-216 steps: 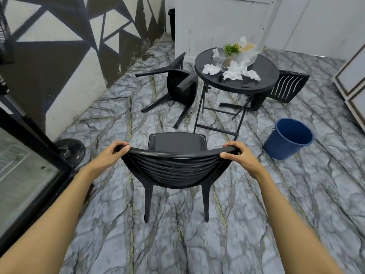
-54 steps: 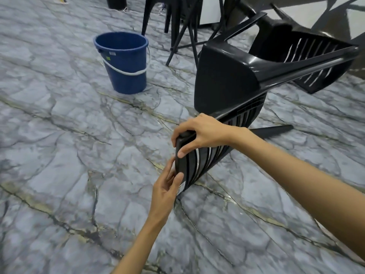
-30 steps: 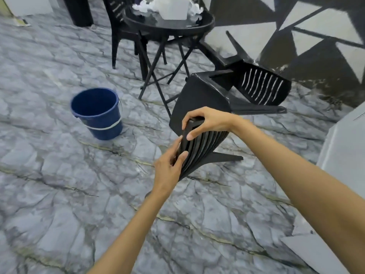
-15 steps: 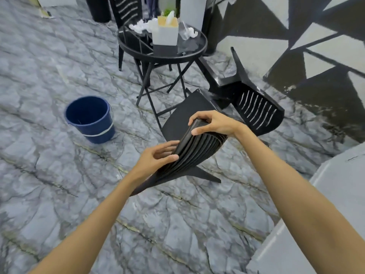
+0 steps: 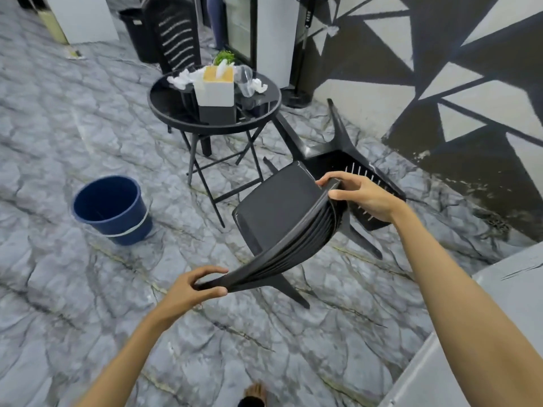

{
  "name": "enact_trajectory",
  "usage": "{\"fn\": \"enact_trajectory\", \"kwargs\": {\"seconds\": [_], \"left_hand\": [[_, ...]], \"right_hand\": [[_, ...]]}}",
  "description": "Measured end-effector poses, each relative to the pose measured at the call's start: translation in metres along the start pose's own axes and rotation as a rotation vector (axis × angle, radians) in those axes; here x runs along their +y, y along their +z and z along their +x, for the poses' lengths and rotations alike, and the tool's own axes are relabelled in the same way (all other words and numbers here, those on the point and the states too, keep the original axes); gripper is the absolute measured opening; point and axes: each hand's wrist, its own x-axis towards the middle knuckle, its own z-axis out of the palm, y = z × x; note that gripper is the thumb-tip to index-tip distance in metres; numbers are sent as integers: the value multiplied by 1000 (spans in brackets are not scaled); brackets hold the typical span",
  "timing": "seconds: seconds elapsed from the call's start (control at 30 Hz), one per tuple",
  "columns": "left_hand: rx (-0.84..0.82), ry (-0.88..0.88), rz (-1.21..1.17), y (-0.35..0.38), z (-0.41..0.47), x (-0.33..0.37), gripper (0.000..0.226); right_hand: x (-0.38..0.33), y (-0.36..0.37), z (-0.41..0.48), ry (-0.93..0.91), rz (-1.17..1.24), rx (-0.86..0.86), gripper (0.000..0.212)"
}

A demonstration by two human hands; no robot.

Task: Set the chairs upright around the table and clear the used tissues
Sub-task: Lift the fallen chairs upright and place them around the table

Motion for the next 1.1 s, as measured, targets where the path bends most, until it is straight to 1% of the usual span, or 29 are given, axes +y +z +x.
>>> {"fn": "enact_trajectory", "kwargs": {"seconds": [0.1, 0.2, 0.27, 0.33, 0.4, 0.47, 0.57, 0.63, 0.67, 0.7, 0.73, 0.77, 0.9, 1.0, 1.1], "left_hand": [[25, 20, 7, 15, 18, 12, 64], [95, 44, 17, 26, 32, 24, 49], [132, 59, 35, 33, 40, 30, 45], [162, 51, 21, 44, 48, 34, 44], [204, 41, -27, 60, 57, 40, 48], [278, 43, -89, 86, 68, 46, 56], [439, 78, -241, 132, 89, 56, 56], [560, 101, -342, 156, 104, 63, 64], [599, 109, -370, 167, 111, 69, 58], [627, 115, -378, 175, 117, 76, 42], [639, 115, -379, 182, 123, 84, 28], [651, 118, -367, 188, 129, 89, 24], [680, 159, -318, 187, 158, 117, 24], [639, 177, -292, 176, 177, 137, 17], [585, 188, -276, 172, 191, 149, 18]], "right_hand": [[9, -28, -2, -2, 68, 29, 36], [19, -56, -3, -12, 112, 55, 40], [28, -78, -3, -20, 146, 80, 50], [38, -101, -1, -30, 156, 91, 59], [48, -124, 1, -34, 171, 83, 59], [59, -148, 4, -25, 180, 68, 60], [76, -183, 7, 20, 184, 32, 63], [89, -204, 8, 35, 217, 9, 65], [95, -214, 8, 43, 235, 5, 66], [101, -222, 9, 47, 250, 9, 66], [106, -229, 9, 44, 263, 18, 67], [111, -235, 9, 36, 279, 29, 69], [126, -250, 9, 8, 355, 101, 74], [137, -250, 3, 8, 405, 179, 78], [149, -249, -7, 2, 449, 248, 81]]}}
